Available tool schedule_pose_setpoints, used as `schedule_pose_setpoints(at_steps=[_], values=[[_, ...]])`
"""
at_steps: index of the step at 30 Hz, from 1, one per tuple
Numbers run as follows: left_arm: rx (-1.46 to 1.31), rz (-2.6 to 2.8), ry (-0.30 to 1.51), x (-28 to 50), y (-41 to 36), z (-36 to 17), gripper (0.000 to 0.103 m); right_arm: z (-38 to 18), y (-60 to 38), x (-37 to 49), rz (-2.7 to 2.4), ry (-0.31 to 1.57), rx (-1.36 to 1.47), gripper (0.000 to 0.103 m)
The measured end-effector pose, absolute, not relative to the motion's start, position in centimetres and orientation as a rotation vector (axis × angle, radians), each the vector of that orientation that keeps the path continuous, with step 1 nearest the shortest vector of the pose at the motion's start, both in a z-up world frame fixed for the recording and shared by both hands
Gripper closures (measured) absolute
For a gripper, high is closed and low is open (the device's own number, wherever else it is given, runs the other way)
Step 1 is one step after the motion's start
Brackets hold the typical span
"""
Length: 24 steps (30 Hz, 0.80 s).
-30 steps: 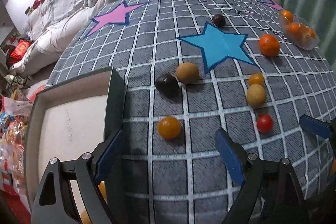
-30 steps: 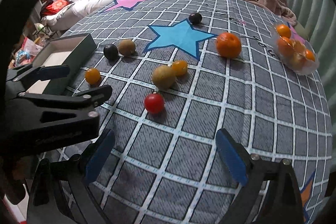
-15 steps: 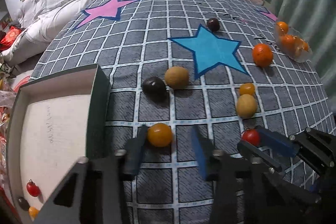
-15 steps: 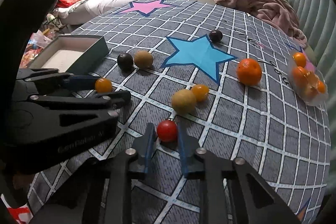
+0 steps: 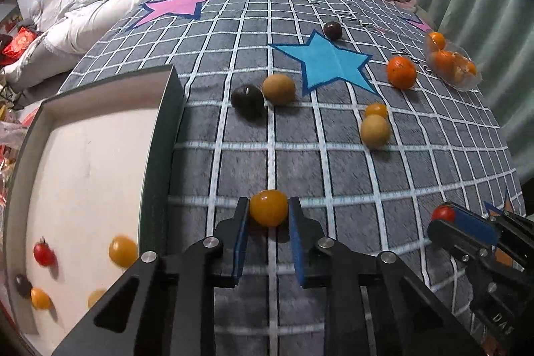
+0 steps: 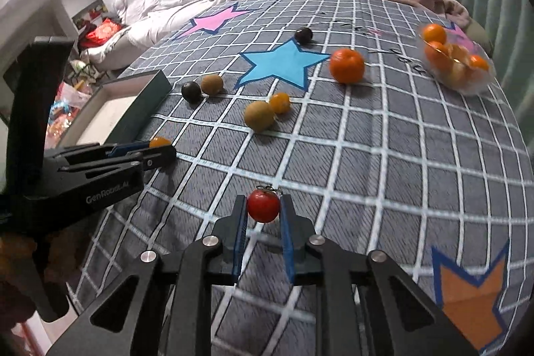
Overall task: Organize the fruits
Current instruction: 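Carry both tomatoes into the white tray and open both tools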
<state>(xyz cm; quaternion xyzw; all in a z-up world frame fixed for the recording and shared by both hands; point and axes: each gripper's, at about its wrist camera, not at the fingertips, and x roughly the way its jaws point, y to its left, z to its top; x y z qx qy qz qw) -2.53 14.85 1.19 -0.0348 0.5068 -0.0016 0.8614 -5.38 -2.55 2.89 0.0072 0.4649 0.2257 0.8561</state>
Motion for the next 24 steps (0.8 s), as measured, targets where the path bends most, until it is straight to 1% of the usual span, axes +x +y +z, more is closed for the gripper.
schedule_pose_setpoints(at_steps=[11, 24], values=[[-0.04, -0.037, 1.019, -6.9, 13.5, 3.5, 0.079, 3.6, -3.2, -7.9, 0.468, 0.985, 0.041, 0.082], [-0.088, -0.041, 0.942, -9.9, 16.4, 6.4, 0.079, 6.1, -0.4, -9.0, 0.493, 0.965, 0.024, 0.082]])
